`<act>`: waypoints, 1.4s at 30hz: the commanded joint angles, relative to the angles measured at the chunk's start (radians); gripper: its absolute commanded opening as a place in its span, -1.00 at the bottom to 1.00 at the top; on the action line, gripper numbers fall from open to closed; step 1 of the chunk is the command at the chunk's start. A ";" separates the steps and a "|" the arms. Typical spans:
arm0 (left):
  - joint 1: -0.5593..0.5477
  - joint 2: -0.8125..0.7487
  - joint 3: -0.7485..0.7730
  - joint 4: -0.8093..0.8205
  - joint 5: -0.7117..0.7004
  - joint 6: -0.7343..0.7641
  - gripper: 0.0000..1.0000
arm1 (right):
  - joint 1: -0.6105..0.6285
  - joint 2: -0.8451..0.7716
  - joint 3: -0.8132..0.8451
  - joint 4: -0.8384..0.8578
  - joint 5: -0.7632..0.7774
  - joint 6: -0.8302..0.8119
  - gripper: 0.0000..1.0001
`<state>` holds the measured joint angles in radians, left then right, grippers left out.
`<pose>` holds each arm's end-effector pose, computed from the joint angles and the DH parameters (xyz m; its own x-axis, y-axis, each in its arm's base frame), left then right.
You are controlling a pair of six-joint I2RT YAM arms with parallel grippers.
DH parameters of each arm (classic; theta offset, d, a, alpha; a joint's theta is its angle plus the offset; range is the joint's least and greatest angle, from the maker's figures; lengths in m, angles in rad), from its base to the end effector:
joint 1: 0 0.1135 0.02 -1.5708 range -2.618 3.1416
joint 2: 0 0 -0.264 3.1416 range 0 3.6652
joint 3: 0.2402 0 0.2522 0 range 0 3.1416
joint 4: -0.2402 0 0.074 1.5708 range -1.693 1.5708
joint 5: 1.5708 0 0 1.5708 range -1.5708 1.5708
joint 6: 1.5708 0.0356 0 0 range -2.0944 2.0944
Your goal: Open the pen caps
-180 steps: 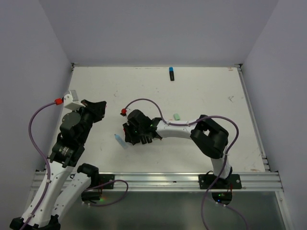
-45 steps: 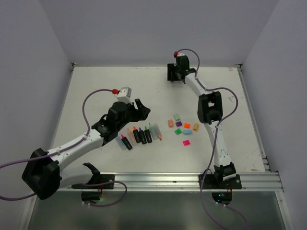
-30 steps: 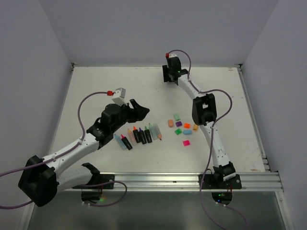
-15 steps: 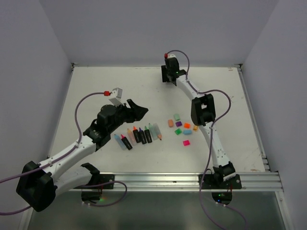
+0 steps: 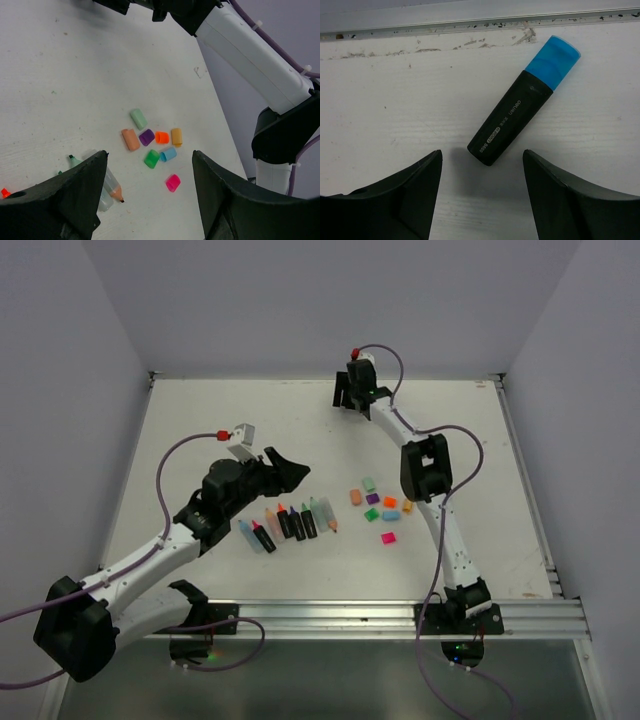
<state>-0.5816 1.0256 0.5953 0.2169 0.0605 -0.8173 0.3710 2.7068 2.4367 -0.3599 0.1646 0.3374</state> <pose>0.1975 -0.1324 0.2684 -0.5570 -0.5050 -0.6593 0.2799 0.6333 -0.7215 0.5610 0.2120 0.1529 -0.5956 0.1187 -0.7944 -0.0393 0.9835 0.1764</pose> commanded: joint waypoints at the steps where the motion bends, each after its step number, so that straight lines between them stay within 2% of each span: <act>1: 0.008 0.004 -0.003 0.061 0.018 -0.013 0.43 | 0.026 0.031 0.024 -0.050 0.041 0.100 0.40; 6: 0.009 0.004 -0.009 0.067 0.022 -0.016 0.43 | 0.062 0.073 0.103 -0.120 0.203 0.123 0.36; 13: 0.009 0.013 -0.022 0.081 0.009 -0.028 0.42 | 0.063 0.079 0.127 -0.157 0.263 0.183 0.36; 15: 0.011 0.036 -0.009 0.082 0.001 -0.017 0.42 | 0.066 0.041 0.087 -0.120 0.263 0.177 0.36; 19: 0.023 0.126 0.047 0.081 -0.014 0.039 0.43 | 0.065 -0.100 -0.188 0.076 0.188 0.114 0.42; 21: 0.035 0.151 0.096 0.072 -0.027 0.053 0.43 | 0.063 -0.131 -0.234 0.124 0.208 0.112 0.46; 24: 0.043 0.175 0.144 0.068 -0.037 0.073 0.43 | 0.054 -0.102 -0.162 0.073 0.222 0.112 0.47; 28: 0.043 0.168 0.156 0.078 -0.041 0.073 0.43 | 0.051 -0.002 0.033 -0.019 0.219 0.123 0.49; 33: 0.043 0.151 0.140 0.070 -0.031 0.058 0.43 | 0.052 0.001 -0.019 0.012 0.331 0.158 0.47; 36: 0.043 0.133 0.121 0.076 -0.028 0.050 0.43 | 0.052 0.002 -0.031 0.055 0.337 0.128 0.45; 42: 0.043 0.131 0.103 0.098 -0.008 0.035 0.43 | 0.051 0.039 0.047 0.041 0.339 0.117 0.45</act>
<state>-0.5442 1.1732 0.7136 0.2676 0.0418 -0.7750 0.4259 2.7193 2.4294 -0.3420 0.4721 0.4618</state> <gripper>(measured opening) 0.712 0.726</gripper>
